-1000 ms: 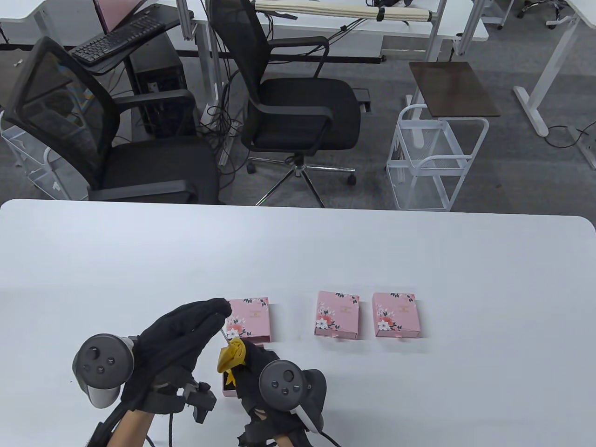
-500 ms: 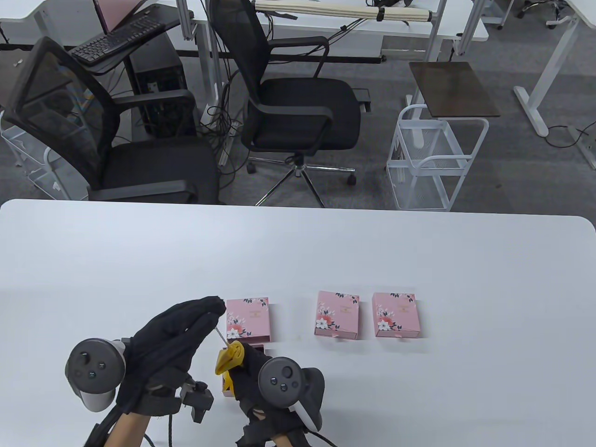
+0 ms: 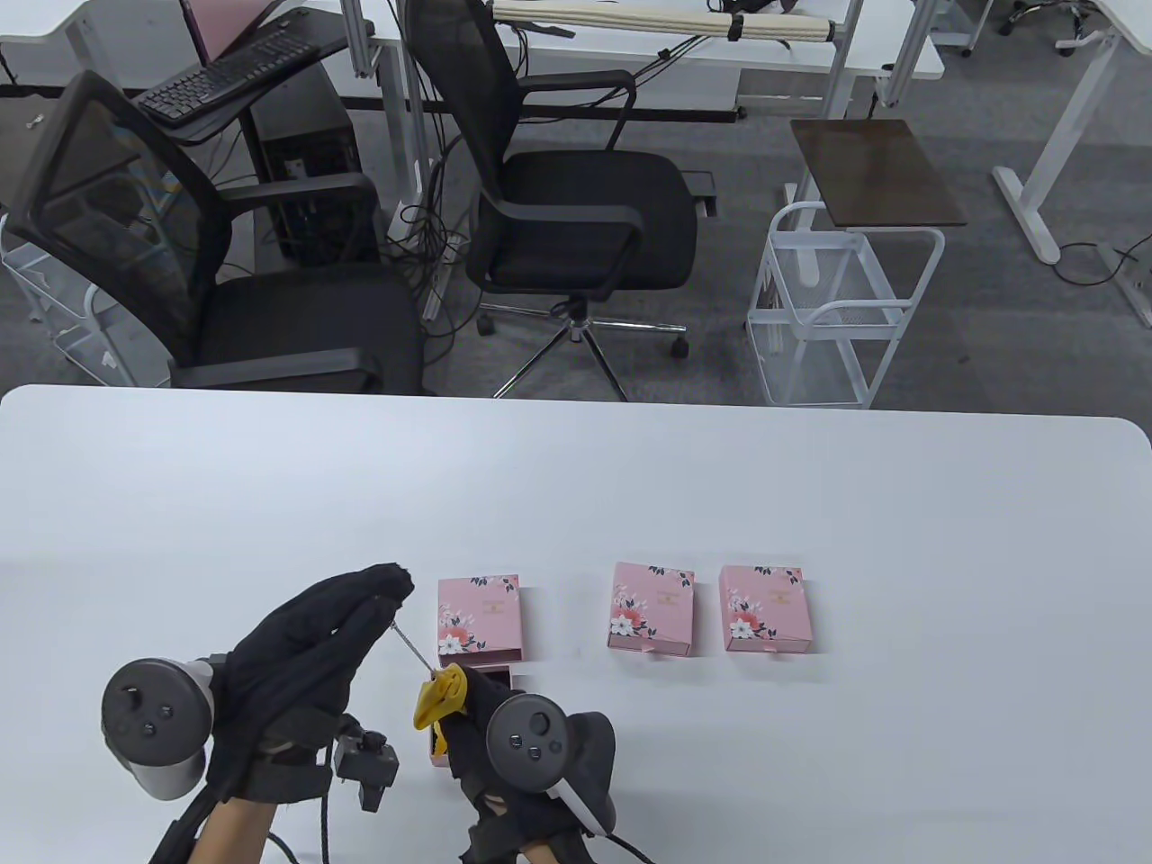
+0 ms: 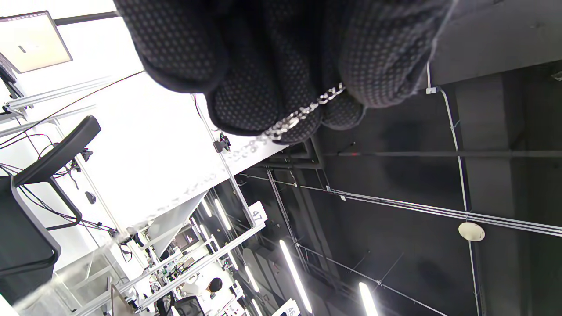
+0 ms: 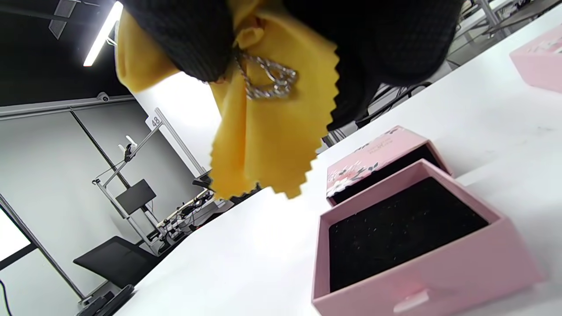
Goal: Dust necklace
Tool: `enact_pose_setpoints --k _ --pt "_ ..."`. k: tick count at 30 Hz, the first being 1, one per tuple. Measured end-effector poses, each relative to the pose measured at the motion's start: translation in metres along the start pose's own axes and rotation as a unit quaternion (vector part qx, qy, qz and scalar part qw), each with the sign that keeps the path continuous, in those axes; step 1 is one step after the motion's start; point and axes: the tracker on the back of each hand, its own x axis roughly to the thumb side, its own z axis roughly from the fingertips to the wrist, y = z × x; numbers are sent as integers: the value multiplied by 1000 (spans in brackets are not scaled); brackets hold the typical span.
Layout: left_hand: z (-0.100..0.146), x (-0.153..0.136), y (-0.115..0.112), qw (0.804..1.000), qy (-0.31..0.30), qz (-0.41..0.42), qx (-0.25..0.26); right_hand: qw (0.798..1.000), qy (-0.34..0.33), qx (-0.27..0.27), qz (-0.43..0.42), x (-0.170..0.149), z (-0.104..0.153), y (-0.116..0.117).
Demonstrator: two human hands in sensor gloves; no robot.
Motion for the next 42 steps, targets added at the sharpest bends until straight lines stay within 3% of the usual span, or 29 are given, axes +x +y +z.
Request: enact_pose_setpoints --k 16,33,39,42 --pt "1 2 21 999 -5 25 40 1000 -1 -2 31 3 1 4" --pt "0 3 27 998 -1 26 56 999 -3 47 21 4 -1 8" --pt "0 2 27 998 2 26 57 996 -24 34 76 11 1 7" --pt "0 3 25 998 -1 27 55 996 -1 85 6 6 -1 12"
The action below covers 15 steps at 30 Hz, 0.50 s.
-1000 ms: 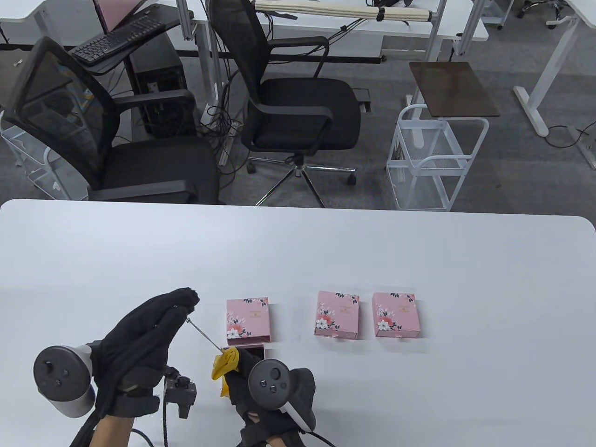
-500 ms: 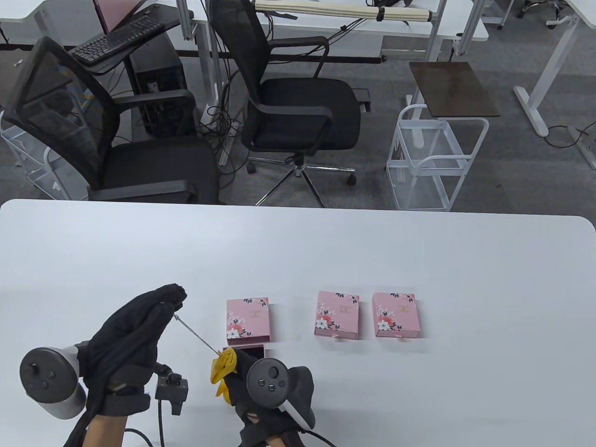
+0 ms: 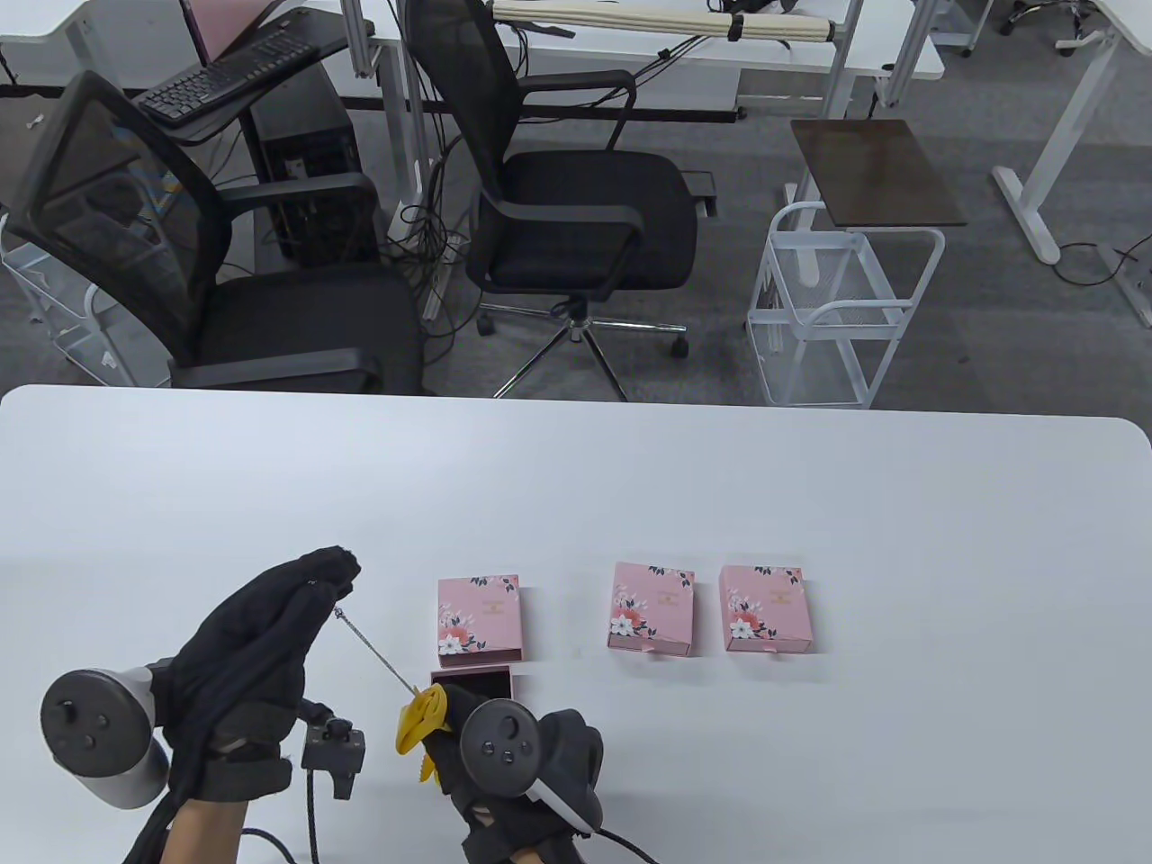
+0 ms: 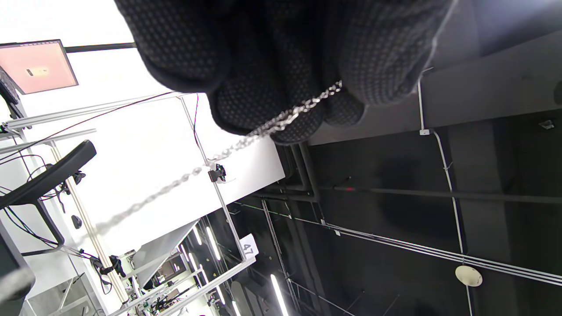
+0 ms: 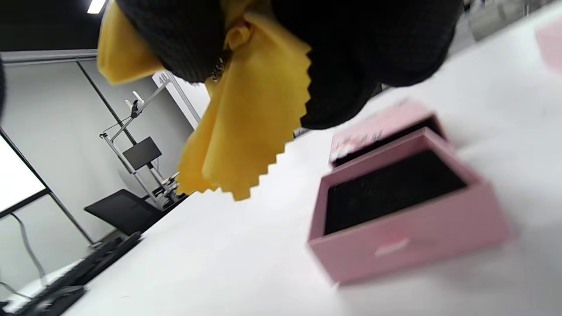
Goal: Dust necklace
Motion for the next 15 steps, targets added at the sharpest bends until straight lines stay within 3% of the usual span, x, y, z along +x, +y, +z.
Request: enact_pose_setpoints --k 15 --pt "0 -1 2 1000 6 3 9 999 -10 -21 49 2 2 -2"
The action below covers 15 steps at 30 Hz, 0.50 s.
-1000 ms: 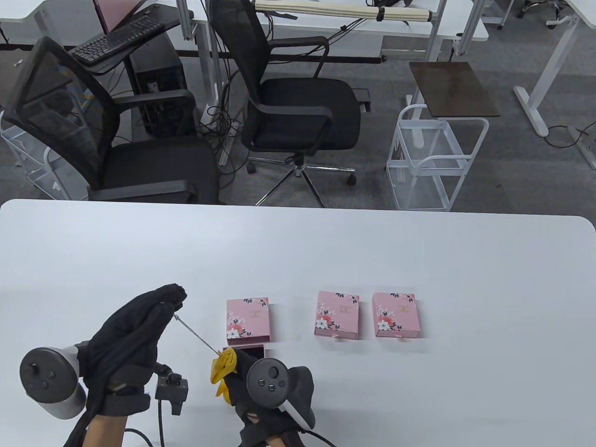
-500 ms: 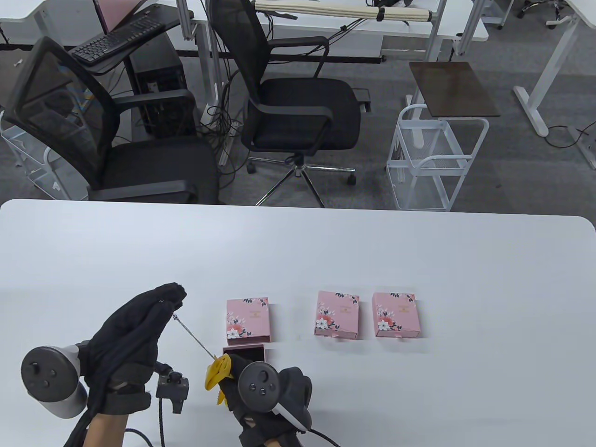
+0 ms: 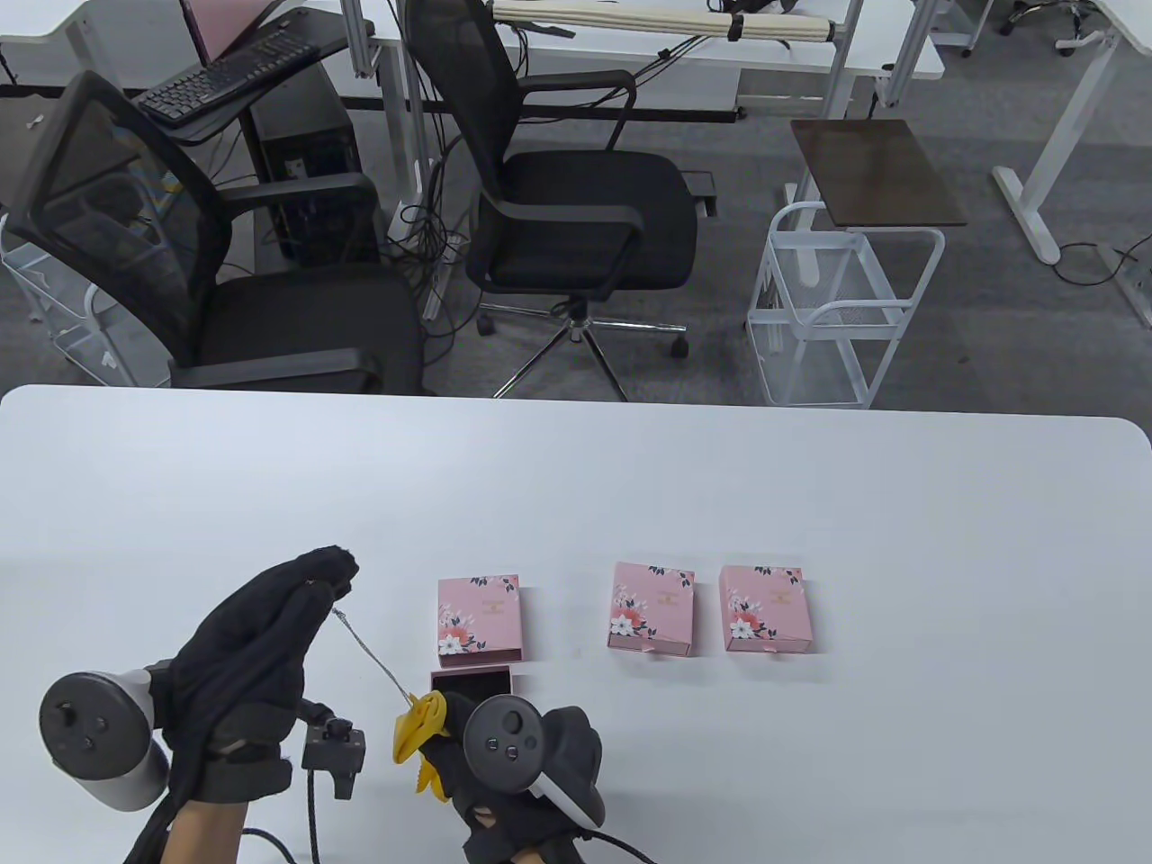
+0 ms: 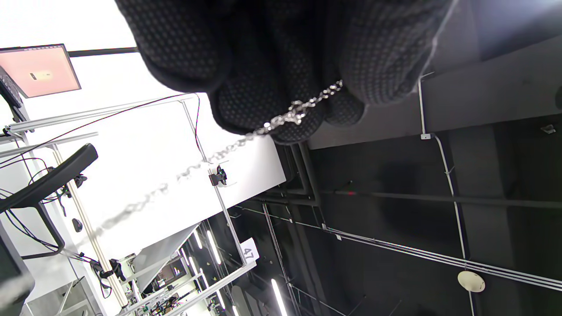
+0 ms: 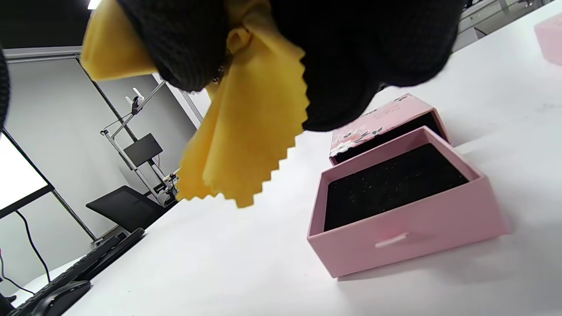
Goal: Dust necklace
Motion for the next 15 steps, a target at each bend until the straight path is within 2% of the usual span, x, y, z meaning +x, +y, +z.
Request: enact_pose_setpoints --k 15 --pt "-1 0 8 1000 9 15 17 1000 2 17 13 -1 0 3"
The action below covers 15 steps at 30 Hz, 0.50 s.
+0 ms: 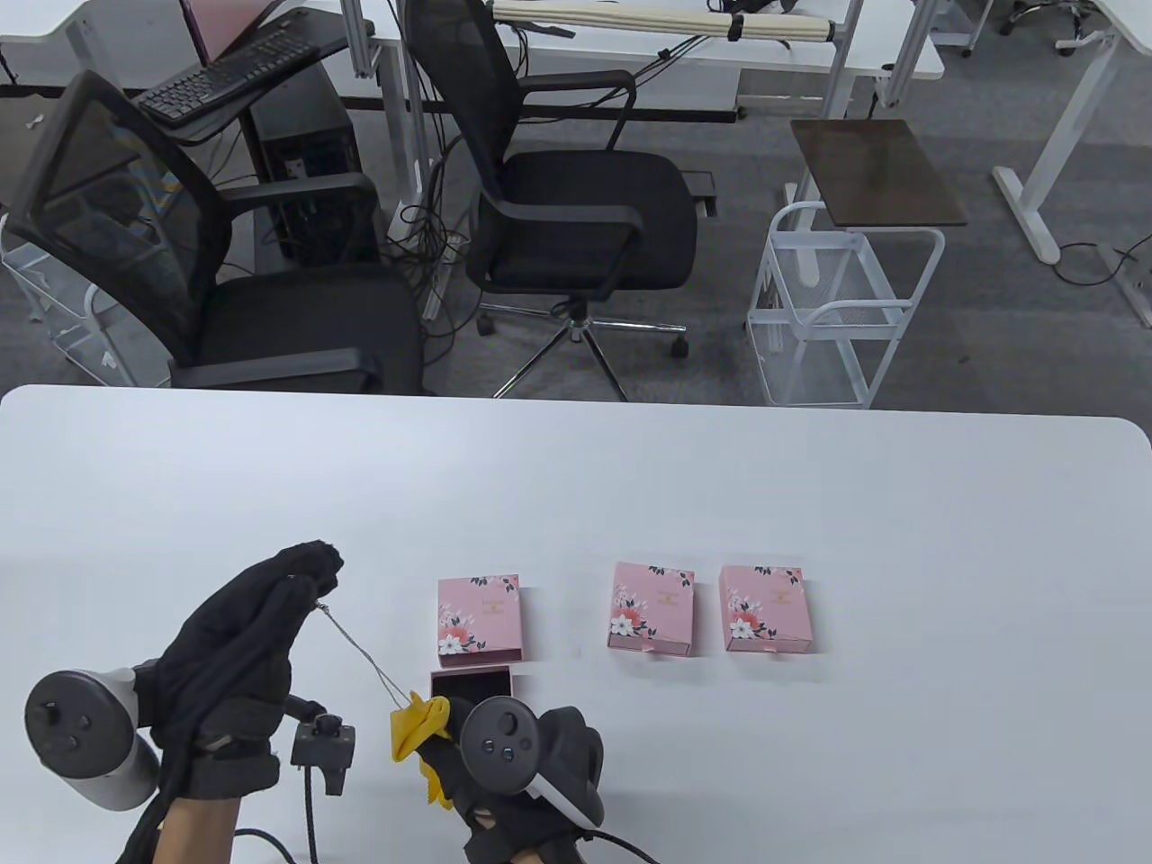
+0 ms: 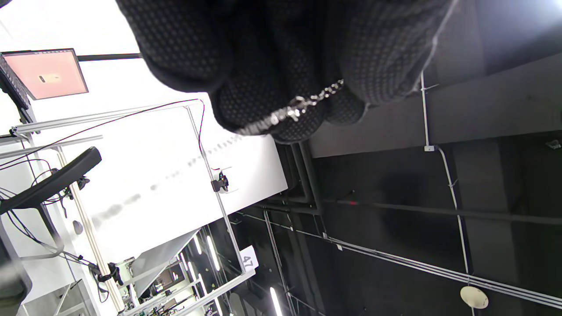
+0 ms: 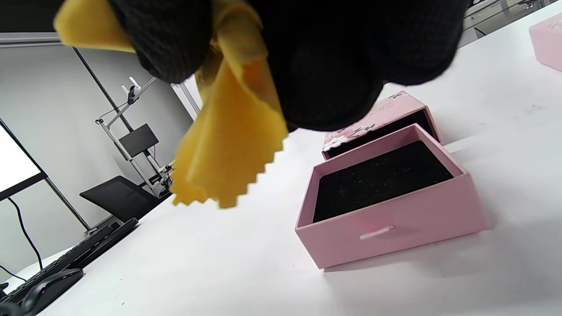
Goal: Dust necklace
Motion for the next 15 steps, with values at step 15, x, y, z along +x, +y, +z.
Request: enact_pose_setpoints --k 15 --pt "-3 -2 5 1000 16 2 -15 998 7 -17 55 0 0 -7"
